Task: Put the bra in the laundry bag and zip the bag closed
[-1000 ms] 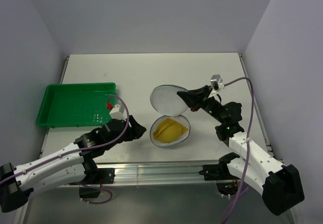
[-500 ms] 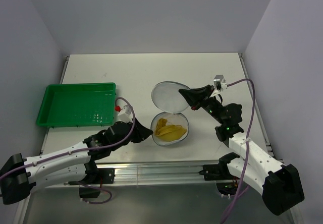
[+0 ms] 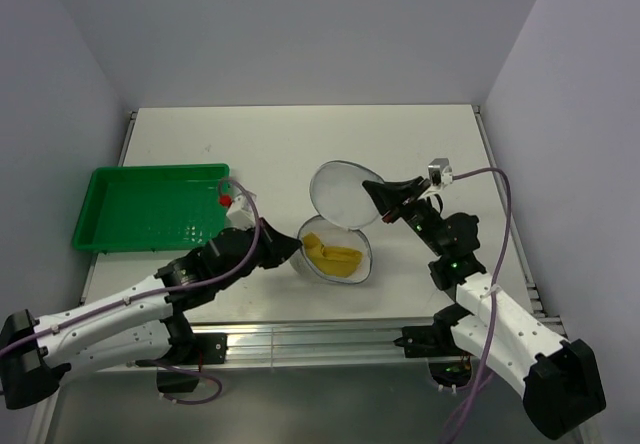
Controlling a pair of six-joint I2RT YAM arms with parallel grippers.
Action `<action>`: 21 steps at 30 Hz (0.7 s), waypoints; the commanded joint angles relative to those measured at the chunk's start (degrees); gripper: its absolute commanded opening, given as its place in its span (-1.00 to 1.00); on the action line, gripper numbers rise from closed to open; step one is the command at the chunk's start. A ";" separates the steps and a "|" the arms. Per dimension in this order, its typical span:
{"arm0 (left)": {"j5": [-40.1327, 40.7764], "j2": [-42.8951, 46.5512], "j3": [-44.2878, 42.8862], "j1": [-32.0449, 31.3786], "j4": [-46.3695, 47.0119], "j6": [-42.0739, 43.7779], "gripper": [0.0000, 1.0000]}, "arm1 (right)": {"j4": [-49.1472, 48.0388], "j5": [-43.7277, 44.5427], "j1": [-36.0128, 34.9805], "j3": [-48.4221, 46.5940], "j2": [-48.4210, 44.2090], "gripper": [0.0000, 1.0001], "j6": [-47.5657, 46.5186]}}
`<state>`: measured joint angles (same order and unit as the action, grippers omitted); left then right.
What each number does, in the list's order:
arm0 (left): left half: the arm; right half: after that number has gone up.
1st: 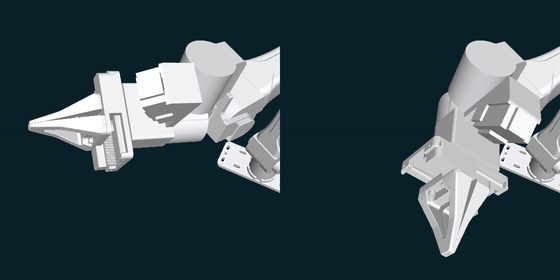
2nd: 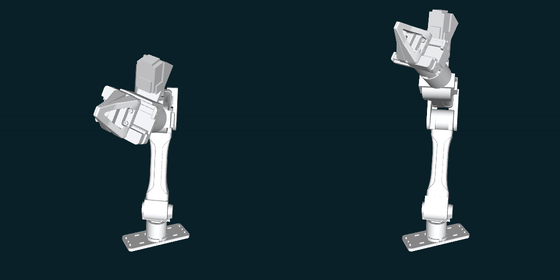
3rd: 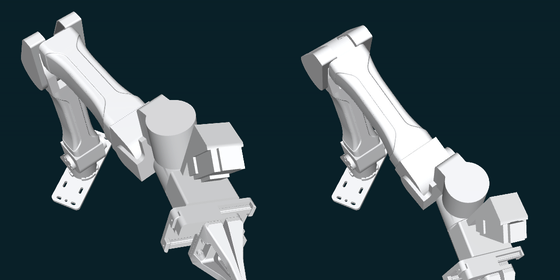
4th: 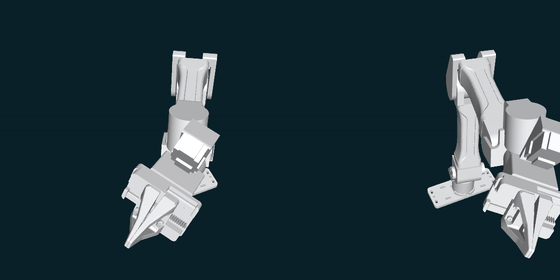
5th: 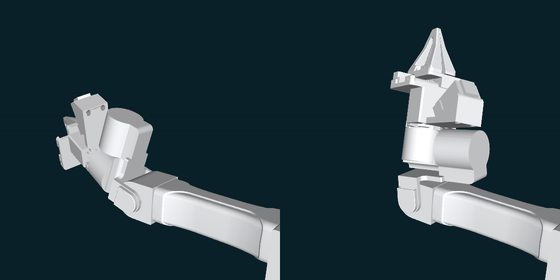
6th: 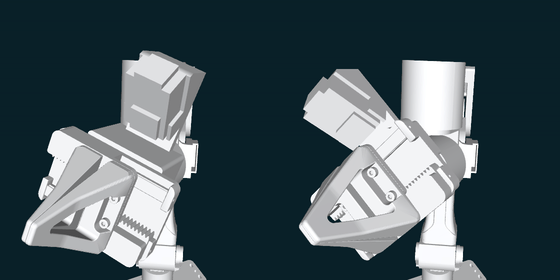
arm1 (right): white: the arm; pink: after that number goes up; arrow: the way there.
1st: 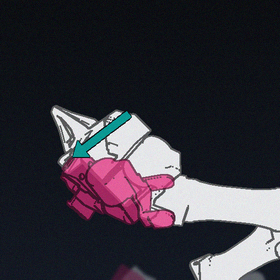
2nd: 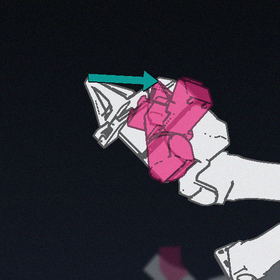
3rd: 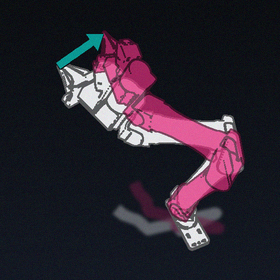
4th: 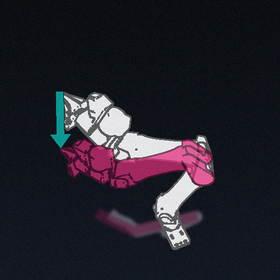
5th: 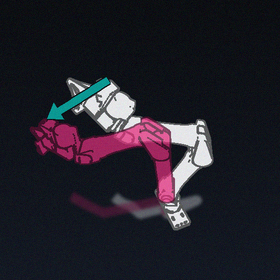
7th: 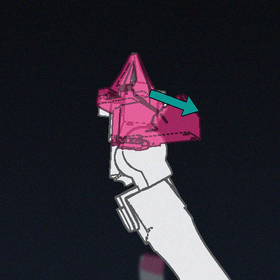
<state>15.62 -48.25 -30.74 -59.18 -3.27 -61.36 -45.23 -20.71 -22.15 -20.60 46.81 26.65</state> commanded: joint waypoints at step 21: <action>-39.17 -23.37 -13.73 30.88 9.60 11.00 -0.99 | 5.86 47.67 -32.24 4.26 -5.24 -1.00 -30.07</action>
<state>-18.02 -70.24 -41.04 -29.41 2.13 -52.53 -37.71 15.03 -51.53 -14.46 39.33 5.69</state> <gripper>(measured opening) 0.012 0.024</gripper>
